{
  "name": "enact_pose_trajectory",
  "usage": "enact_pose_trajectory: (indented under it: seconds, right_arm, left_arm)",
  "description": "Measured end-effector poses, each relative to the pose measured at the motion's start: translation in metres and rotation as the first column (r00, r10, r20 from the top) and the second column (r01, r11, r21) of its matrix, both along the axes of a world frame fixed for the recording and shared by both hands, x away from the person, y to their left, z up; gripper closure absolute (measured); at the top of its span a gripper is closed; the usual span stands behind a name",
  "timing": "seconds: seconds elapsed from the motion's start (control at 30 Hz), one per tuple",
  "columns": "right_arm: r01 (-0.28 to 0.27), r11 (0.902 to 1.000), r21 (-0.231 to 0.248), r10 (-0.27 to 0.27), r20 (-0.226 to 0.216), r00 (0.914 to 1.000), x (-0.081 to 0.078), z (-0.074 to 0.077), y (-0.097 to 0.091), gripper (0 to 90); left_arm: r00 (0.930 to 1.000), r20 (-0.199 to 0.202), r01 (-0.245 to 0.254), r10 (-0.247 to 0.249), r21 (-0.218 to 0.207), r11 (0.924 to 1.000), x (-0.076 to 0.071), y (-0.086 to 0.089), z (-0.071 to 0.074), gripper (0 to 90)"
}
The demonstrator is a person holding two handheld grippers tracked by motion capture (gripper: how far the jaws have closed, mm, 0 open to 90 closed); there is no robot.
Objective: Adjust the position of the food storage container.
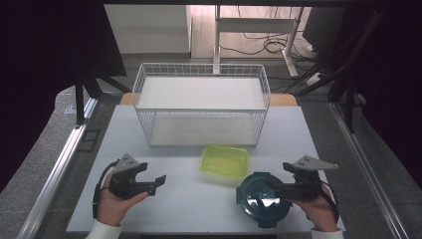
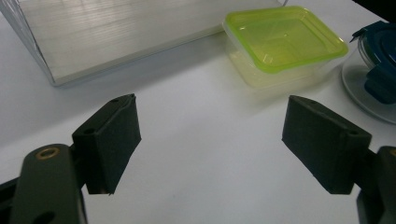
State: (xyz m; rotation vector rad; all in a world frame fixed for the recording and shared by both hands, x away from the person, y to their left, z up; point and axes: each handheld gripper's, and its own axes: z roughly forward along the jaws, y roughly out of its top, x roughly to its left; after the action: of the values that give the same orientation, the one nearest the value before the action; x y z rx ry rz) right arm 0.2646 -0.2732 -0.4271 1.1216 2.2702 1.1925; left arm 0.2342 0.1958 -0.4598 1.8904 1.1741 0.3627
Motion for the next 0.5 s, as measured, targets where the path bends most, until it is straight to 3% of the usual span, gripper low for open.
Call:
enact_pose_trajectory:
  seconds: [0.5]
  right_arm:
    - [0.027, 0.9996, -0.007, -0.027, -0.018, 0.9995, 0.0045, -0.0027, -0.0055, 22.3]
  left_arm:
    - [0.9996, -0.017, -0.021, 0.021, 0.002, 0.9998, -0.0011, 0.0048, -0.0016, 18.3]
